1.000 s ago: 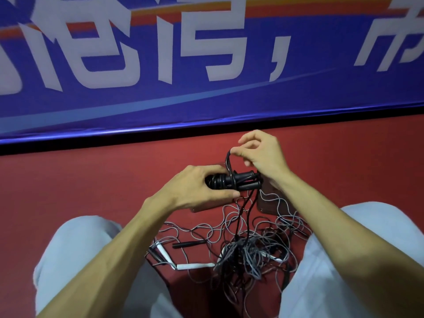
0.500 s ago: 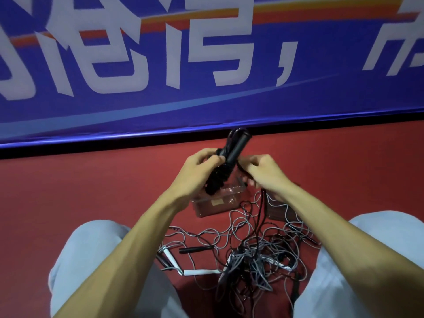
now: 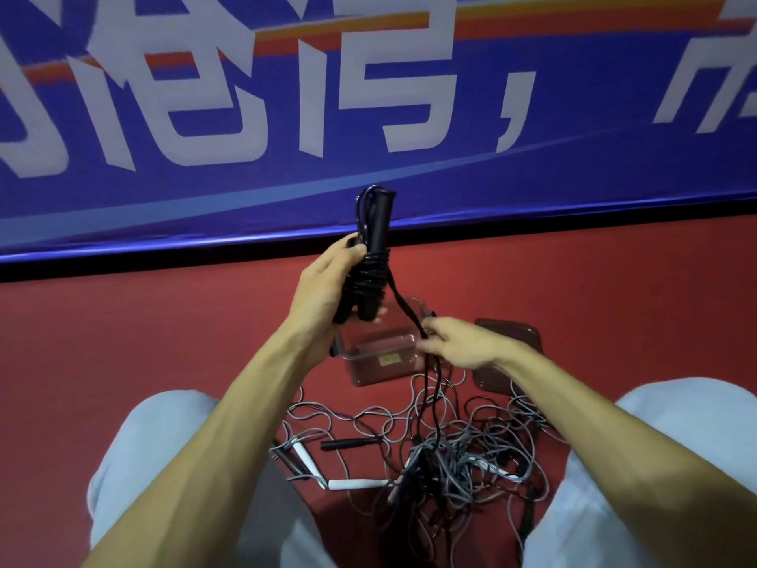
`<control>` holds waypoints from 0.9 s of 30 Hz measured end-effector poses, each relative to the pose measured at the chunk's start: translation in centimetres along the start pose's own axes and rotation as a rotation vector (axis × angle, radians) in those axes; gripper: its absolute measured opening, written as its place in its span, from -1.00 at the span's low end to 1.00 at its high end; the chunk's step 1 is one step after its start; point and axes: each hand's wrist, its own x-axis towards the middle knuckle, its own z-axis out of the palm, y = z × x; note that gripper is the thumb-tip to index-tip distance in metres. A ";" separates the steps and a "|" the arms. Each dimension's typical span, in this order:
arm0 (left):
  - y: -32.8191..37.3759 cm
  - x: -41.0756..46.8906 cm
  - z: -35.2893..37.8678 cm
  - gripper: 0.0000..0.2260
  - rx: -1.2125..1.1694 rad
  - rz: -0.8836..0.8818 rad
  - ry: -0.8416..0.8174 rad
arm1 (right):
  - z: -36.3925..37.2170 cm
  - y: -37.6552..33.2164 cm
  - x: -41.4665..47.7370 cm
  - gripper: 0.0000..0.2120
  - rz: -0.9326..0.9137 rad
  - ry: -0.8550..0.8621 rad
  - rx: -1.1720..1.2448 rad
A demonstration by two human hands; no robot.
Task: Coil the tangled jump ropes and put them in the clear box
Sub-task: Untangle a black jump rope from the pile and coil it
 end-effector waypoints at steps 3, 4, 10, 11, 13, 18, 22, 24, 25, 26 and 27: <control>-0.6 0.8 -1.3 -0.89 0.143 0.068 0.199 | -0.2 -0.7 -0.6 -0.95 -0.047 0.108 0.136; -0.8 0.9 -1.6 -0.89 0.217 0.106 0.241 | -0.4 -1.0 -0.9 -0.94 -0.091 0.157 0.117; -2.5 2.4 -3.4 -0.72 0.718 0.128 0.238 | -1.7 -3.7 -3.7 -0.92 -0.367 0.411 -0.115; -2.8 2.5 -3.3 -0.65 0.819 0.116 0.194 | -1.9 -4.0 -4.0 -0.90 -0.430 0.462 -0.122; -3.4 2.5 -2.8 -0.61 1.011 0.118 0.093 | -2.4 -4.2 -4.3 -0.85 -0.566 0.511 -0.213; -3.7 1.7 -1.8 -0.64 1.169 0.173 -0.351 | -2.8 -3.5 -4.0 -0.85 -0.689 0.562 -0.347; -2.8 -0.2 -0.1 -0.70 1.030 0.180 -0.546 | -3.1 -2.9 -3.4 -0.95 -0.605 0.698 -0.225; -2.7 -0.7 0.4 -0.73 0.959 0.150 -0.572 | -3.3 -2.7 -3.1 -0.99 -0.491 0.747 -0.081; -2.5 -0.9 0.4 -0.71 0.920 0.127 -0.576 | -3.4 -2.5 -2.9 -0.97 -0.425 0.761 -0.012; -2.4 -1.0 0.5 -0.69 0.881 0.103 -0.571 | -3.4 -2.2 -2.7 -0.95 -0.371 0.768 0.057; -2.3 -1.0 0.4 -0.67 0.838 0.086 -0.560 | -3.3 -2.1 -2.5 -0.94 -0.336 0.769 0.138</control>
